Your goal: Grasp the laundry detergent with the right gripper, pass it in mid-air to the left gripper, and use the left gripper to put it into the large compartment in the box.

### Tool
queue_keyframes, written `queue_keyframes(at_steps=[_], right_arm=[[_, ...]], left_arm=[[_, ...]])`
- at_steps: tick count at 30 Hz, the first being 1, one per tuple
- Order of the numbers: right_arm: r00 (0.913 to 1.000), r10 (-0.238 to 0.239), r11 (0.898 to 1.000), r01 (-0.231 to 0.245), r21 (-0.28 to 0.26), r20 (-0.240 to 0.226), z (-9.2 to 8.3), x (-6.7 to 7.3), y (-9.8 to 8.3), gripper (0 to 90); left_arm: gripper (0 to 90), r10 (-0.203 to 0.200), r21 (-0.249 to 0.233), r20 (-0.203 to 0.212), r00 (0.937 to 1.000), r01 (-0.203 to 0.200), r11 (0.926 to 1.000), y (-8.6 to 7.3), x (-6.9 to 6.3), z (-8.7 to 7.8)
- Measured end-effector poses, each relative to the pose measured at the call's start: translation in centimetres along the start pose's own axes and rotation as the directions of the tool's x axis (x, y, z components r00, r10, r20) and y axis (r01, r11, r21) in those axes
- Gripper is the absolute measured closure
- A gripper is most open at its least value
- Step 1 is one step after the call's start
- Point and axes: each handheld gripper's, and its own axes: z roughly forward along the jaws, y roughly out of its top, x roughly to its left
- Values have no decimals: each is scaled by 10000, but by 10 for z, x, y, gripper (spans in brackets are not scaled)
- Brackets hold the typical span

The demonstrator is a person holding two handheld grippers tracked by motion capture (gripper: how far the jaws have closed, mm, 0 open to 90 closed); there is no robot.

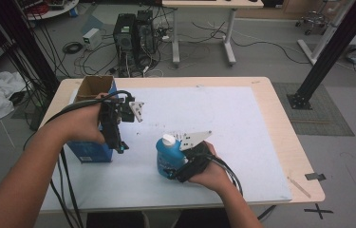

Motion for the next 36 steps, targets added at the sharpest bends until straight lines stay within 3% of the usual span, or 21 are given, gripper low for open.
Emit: queue_keyframes(at_steps=[2,20,25,36], right_arm=[[10000,11,9999,-11,-148,-28,1,0,0,131],[9998,53,9978,-41,-658,170,0,0,2,148],[9998,-25,9972,41,-751,213,0,1,3,223],[9996,-69,9961,92,-881,266,1,3,3,262]], left_arm=[[60,-18,27,2,10000,18,10000,0,0,0],[60,-15,45,24,10000,15,10000,0,1,2],[60,-29,36,15,10000,29,10000,1,1,2],[60,-4,48,23,10000,4,10000,1,0,2]])
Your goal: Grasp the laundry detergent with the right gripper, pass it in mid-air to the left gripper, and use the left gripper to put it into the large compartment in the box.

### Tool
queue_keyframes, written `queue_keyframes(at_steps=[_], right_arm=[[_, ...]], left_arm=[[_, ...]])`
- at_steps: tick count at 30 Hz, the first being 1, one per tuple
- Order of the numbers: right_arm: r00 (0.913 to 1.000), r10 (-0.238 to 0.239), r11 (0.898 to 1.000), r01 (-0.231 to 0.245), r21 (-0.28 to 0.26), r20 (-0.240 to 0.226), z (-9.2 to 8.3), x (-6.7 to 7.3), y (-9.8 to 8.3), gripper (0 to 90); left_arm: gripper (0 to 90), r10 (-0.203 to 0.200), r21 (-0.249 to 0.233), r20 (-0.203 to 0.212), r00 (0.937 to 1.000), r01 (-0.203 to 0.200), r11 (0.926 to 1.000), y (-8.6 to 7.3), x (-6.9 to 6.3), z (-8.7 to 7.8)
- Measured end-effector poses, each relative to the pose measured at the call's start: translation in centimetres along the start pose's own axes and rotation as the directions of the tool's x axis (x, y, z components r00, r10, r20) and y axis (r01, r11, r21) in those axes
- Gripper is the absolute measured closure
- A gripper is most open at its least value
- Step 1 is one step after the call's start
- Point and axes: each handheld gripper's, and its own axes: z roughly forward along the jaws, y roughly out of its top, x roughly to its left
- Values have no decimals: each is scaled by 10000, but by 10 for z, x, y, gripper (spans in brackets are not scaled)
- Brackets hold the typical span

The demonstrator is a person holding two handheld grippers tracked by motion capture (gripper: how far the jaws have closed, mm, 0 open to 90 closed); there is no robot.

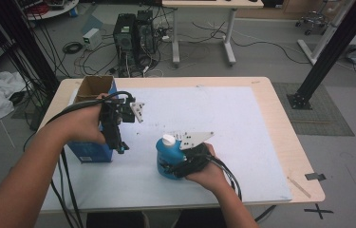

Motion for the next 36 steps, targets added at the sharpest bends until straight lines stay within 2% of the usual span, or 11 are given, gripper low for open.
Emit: queue_keyframes(at_steps=[3,8,9,15,36], right_arm=[[10000,-8,10000,8,-17,49,-1,1,0,311],[10000,-78,10000,78,-37,29,0,1,0,321],[9999,-121,9999,121,-50,-6,0,2,-1,361],[9995,-286,9995,284,-133,-126,0,3,-1,424],[9984,-410,9988,398,-296,-380,-2,5,-2,457]], left_arm=[[60,-24,-7,-18,10000,24,10000,0,0,0],[60,-4,0,-18,10000,4,10000,1,0,0],[60,-6,-3,-19,10000,6,10000,1,0,0],[60,-15,-21,-43,10000,15,10000,0,0,0],[60,-48,94,90,9999,47,9999,2,0,1]])
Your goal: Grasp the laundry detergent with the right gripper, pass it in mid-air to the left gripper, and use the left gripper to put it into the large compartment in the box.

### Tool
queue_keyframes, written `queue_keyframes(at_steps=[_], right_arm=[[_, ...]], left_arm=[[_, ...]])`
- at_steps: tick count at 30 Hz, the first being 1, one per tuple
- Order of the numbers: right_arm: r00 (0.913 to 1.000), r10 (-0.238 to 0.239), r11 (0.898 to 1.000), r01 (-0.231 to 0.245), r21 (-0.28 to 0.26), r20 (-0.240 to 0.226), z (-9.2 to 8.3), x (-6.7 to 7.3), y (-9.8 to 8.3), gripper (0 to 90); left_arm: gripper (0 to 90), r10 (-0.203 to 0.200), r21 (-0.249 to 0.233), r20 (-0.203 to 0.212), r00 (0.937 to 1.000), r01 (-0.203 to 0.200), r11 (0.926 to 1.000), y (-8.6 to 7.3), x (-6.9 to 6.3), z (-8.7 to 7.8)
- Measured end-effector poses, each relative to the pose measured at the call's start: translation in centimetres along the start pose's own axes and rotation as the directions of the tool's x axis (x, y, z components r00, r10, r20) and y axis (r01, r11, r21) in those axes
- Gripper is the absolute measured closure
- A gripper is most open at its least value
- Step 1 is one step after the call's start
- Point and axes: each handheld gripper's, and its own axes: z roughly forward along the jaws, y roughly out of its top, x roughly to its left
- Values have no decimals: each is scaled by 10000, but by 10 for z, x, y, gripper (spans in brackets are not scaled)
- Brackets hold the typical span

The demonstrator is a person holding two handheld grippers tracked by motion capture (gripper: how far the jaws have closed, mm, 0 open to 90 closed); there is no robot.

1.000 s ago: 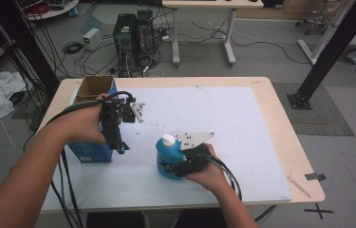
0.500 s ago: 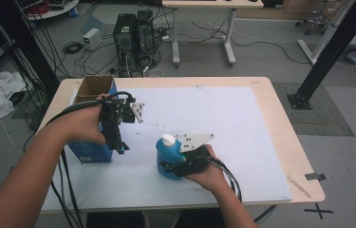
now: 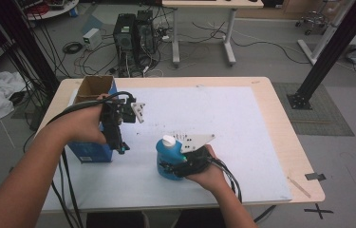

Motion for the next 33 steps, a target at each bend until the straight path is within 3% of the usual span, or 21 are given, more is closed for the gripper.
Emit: queue_keyframes(at_steps=[6,19,33], right_arm=[[9999,-33,9998,31,-202,-108,-5,-1,4,459],[9966,-653,9979,652,-40,-494,-20,0,31,463],[9891,-980,9951,991,49,-1100,-2,6,50,464]], left_arm=[[61,-4,47,269,9996,2,10000,3,-2,0],[60,589,-368,179,9981,-582,9976,19,-14,-14],[60,952,-244,143,9954,-948,9952,37,-26,-27]])
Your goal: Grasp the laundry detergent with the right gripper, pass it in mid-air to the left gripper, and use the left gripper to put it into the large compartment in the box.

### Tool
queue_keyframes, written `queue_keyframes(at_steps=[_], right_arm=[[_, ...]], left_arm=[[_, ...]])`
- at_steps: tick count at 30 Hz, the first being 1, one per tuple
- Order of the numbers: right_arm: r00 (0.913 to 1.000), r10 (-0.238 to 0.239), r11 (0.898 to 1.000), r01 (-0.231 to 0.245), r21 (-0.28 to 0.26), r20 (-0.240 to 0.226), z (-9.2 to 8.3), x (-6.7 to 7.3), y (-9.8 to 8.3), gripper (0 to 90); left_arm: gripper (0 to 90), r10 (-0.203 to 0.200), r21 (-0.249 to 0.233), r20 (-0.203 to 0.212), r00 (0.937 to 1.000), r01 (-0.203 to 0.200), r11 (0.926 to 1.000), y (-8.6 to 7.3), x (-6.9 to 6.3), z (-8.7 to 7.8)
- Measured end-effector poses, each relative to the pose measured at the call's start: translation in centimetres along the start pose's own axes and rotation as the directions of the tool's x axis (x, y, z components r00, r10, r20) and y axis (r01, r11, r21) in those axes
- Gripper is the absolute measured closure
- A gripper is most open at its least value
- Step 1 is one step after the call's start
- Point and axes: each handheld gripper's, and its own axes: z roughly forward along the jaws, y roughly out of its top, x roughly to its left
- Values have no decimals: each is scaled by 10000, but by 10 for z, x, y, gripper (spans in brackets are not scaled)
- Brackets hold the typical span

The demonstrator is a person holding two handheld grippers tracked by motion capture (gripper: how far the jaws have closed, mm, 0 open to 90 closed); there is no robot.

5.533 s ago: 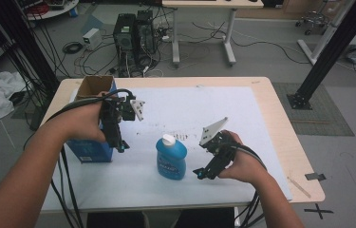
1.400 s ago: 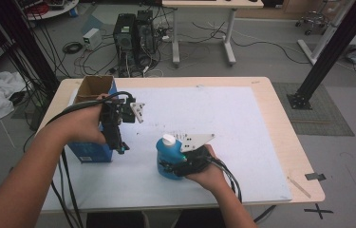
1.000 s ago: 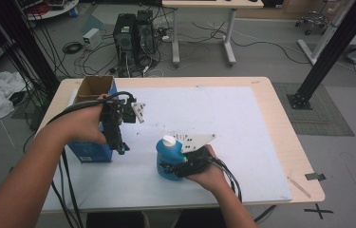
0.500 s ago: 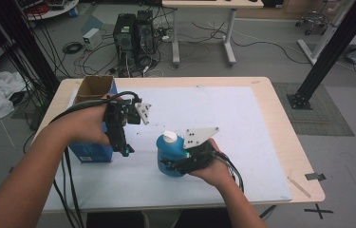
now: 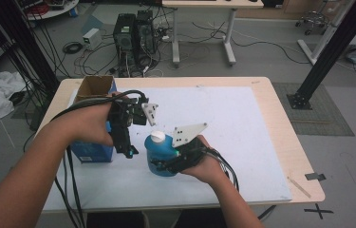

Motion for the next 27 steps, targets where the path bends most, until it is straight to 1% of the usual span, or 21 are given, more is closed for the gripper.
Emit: queue_keyframes(at_steps=[4,5,7,9,13,14,15,22,23,27], right_arm=[[9996,-45,10000,47,60,-270,7,0,5,464],[9996,-45,10000,47,60,-270,7,0,5,464],[9990,-99,9998,106,167,-425,12,-1,7,465],[9985,-60,9998,69,178,-536,16,-2,8,465],[9982,-22,9999,31,147,-605,18,-2,9,466],[9975,-8,9999,17,135,-702,21,-2,10,466],[9969,-2,9999,14,146,-793,24,-3,12,465],[9953,-81,9999,90,98,-963,30,-3,15,465],[9952,-90,9999,100,93,-970,32,-3,15,465],[9941,-9,10000,15,61,-1082,34,-3,18,466]], left_arm=[[60,61,22,56,10000,-61,10000,2,-3,-2],[60,61,22,56,10000,-61,10000,2,-3,-2],[60,101,85,81,9999,-102,9999,4,-4,-2],[60,159,135,110,9998,-160,9998,7,-6,-2],[60,247,207,126,9996,-250,9995,11,-8,-2],[60,262,224,244,9994,-267,9994,12,-9,0],[60,274,263,263,9993,-280,9993,13,-9,0],[60,205,417,262,9994,-216,9989,13,-9,3],[60,208,502,292,9994,-222,9985,14,-9,4],[60,239,599,308,9992,-258,9979,17,-9,7]])
